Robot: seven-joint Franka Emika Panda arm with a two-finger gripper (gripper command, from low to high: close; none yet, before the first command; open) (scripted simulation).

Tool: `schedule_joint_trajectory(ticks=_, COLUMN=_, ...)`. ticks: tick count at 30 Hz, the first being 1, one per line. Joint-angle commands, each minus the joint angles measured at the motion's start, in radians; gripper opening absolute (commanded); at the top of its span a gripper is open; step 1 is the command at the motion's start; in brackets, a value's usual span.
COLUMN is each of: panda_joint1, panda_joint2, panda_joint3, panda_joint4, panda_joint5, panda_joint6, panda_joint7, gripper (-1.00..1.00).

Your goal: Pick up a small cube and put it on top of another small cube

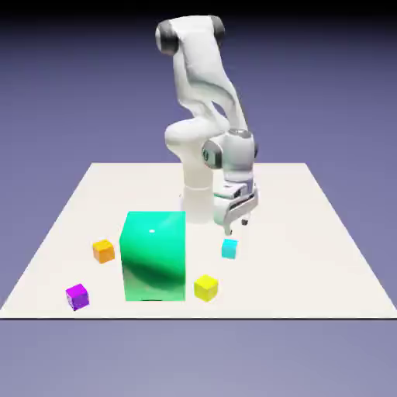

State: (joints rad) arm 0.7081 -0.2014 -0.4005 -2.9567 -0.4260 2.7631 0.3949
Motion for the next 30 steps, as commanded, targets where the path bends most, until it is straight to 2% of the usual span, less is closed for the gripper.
schedule_joint_trajectory(ticks=1, panda_joint1=0.036, panda_joint2=0.019, panda_joint3=-0.021, panda_joint4=-0.008, panda_joint5=-0.022, panda_joint6=-0.014, panda_joint7=-0.018, gripper=0.00)
schedule_joint_trajectory(ticks=5, panda_joint1=0.132, panda_joint2=0.070, panda_joint3=-0.076, panda_joint4=-0.028, panda_joint5=-0.081, panda_joint6=-0.052, panda_joint7=-0.066, gripper=0.00)
schedule_joint_trajectory(ticks=16, panda_joint1=0.089, panda_joint2=0.432, panda_joint3=-0.028, panda_joint4=0.010, panda_joint5=-0.058, panda_joint6=0.274, panda_joint7=-0.057, gripper=0.00)
schedule_joint_trajectory(ticks=17, panda_joint1=0.089, panda_joint2=0.432, panda_joint3=-0.028, panda_joint4=0.010, panda_joint5=-0.058, panda_joint6=0.274, panda_joint7=-0.057, gripper=-1.00)
schedule_joint_trajectory(ticks=28, panda_joint1=0.132, panda_joint2=0.070, panda_joint3=-0.076, panda_joint4=-0.028, panda_joint5=-0.081, panda_joint6=-0.052, panda_joint7=-0.066, gripper=-1.00)
schedule_joint_trajectory(ticks=30, panda_joint1=0.132, panda_joint2=0.070, panda_joint3=-0.076, panda_joint4=-0.028, panda_joint5=-0.081, panda_joint6=-0.052, panda_joint7=-0.066, gripper=-1.00)
